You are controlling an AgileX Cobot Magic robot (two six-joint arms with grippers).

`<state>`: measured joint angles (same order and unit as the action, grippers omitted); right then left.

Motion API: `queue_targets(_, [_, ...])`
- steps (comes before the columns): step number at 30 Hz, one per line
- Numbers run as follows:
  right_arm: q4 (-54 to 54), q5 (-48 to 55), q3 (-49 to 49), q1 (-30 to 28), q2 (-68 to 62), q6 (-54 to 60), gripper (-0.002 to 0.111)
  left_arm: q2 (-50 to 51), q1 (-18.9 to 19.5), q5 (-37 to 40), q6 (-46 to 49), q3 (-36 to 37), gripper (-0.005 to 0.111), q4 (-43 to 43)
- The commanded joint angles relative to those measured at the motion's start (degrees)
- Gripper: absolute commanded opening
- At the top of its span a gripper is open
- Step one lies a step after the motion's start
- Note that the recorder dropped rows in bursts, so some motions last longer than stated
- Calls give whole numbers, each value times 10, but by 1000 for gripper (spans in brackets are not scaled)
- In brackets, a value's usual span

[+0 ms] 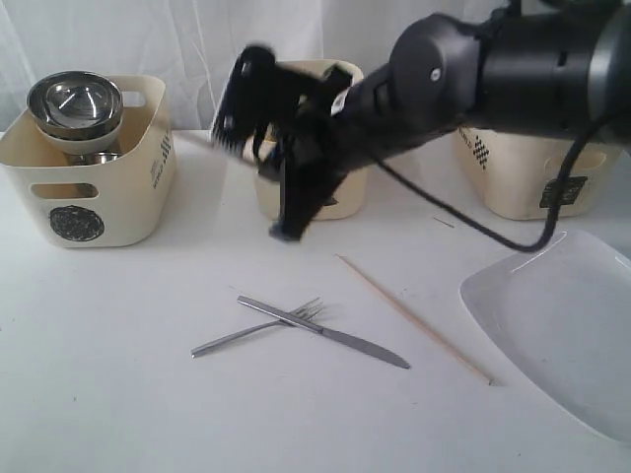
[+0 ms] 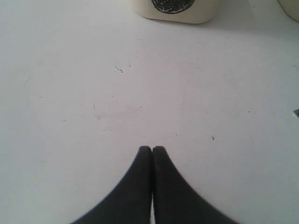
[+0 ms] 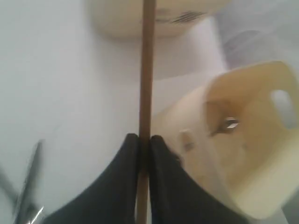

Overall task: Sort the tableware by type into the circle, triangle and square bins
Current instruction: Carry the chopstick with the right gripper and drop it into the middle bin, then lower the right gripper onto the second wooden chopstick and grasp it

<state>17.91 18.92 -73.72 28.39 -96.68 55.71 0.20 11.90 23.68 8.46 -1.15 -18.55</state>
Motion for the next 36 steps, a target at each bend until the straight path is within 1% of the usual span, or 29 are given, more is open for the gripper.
queue_targets(1, [3, -180, -1, -53, -6, -224, 0, -2, 0, 8, -4, 5, 0, -1])
queue_targets(4, [3, -299, -1, -73, -37, -312, 0, -2, 0, 8, -4, 5, 0, -1])
queue_targets(6, [2, -392, -3, -77, -63, -361, 0, -2, 0, 8, -4, 5, 0, -1])
queue_targets(8, [-14, -455, -18, -77, -97, -429, 0, -2, 0, 8, -4, 5, 0, -1])
queue_targets(9, [-30, -469, -31, -77, -117, -471, 0, -2, 0, 8, -4, 5, 0, -1])
queue_targets(11, [-99, -477, -67, -77, -160, -557, 0, -2, 0, 8, -4, 5, 0, -1])
queue_targets(13, [-165, -474, -103, -79, -199, -581, 0, -2, 0, 8, -4, 5, 0, -1])
queue_targets(15, [-167, -468, -135, -79, -234, -586, 0, -2, 0, 8, -4, 5, 0, -1])
queue_targets(17, [-164, -450, -161, -79, -261, -586, 0, -2, 0, 8, -4, 5, 0, -1])
queue_targets(19, [-162, -441, -174, -79, -277, -586, 4, -2, 0, 8, -4, 5, 0, -1])
queue_targets(23, [-162, -400, -178, -84, -284, -586, 23, -2, 0, 8, -4, 5, 0, -1])
queue_targets(25, [-161, -384, -178, -88, -284, -586, 30, -2, 0, 8, -4, 5, 0, -1])
queue_targets(26, [-161, -378, -178, -90, -281, -586, 32, -2, 0, 8, -4, 5, 0, -1])
queue_targets(29, [-161, -329, -178, -91, -262, -586, 32, -2, 0, 8, -4, 5, 0, -1])
queue_targets(31, [-161, -263, -178, -91, -237, -586, 32, -2, 0, 8, -4, 5, 0, -1])
queue_targets(34, [-171, -114, -178, -91, -184, -573, 30, -2, 0, 8, -4, 5, 0, -1])
queue_targets(36, [-195, 6, -178, -91, -145, -534, 25, -2, 0, 8, -4, 5, 0, -1])
